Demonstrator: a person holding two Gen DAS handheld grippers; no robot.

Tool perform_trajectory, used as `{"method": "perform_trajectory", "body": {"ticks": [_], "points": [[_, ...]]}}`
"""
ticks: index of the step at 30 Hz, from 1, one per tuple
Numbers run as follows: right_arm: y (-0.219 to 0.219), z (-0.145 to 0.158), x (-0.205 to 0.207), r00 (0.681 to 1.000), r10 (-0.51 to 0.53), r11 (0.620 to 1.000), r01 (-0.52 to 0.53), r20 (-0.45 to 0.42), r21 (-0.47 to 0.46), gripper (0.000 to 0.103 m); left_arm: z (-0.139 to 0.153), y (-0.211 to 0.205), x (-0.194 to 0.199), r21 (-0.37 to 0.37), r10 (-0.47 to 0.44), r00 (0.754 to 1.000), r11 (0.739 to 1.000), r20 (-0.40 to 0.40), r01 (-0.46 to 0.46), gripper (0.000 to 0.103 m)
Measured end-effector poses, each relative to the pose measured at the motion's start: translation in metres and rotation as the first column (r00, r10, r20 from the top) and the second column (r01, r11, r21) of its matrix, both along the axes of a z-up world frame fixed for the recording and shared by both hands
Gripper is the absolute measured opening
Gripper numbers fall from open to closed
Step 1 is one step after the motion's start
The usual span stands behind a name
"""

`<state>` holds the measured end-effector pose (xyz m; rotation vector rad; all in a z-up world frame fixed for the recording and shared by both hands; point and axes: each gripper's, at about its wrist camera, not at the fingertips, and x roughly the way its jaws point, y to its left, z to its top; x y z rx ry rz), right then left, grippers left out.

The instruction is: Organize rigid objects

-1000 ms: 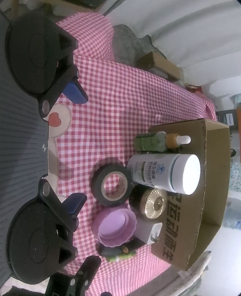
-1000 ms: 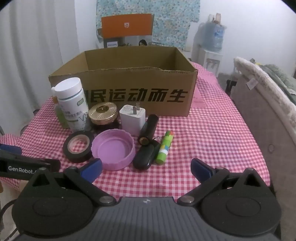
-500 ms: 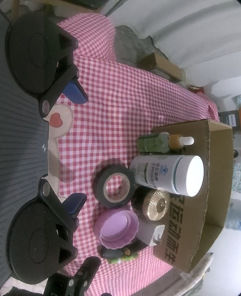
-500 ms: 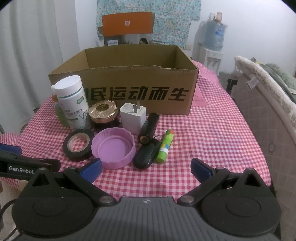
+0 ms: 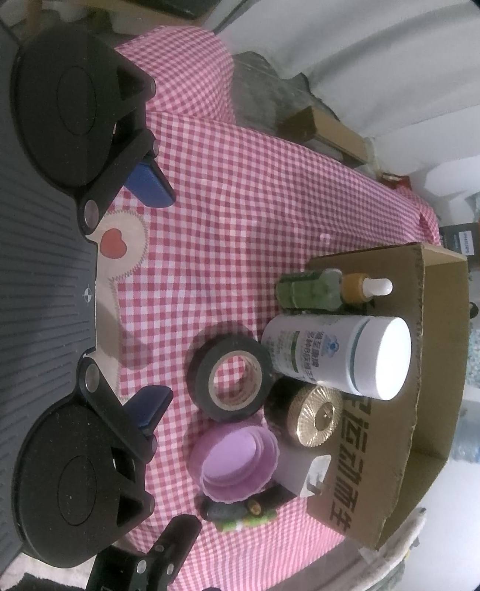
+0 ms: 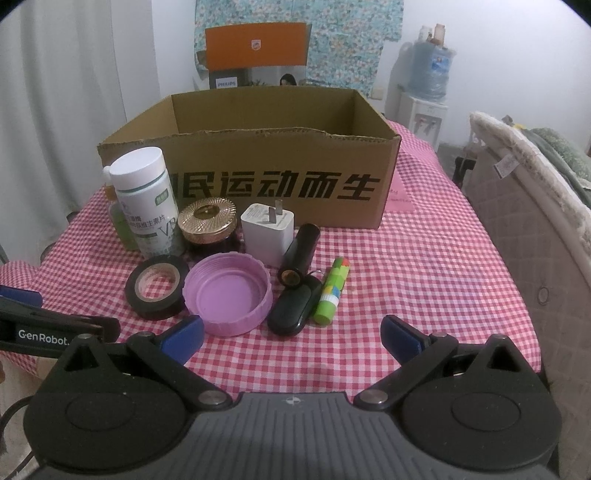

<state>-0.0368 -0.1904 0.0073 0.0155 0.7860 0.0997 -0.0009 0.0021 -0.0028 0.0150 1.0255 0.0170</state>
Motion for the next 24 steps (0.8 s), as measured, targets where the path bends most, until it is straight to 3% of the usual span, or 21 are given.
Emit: {"method": "perform_trajectory", "body": {"ticks": [24], "points": [[0.0034,-0.0018,0.0062,1.000,0.002,1.000,-0.002,0.001,-0.030,0.103,-0.0087,0.0009,0.0079,0.009,0.002,1.000,1.000,-0.026,-0.002,0.103]]}}
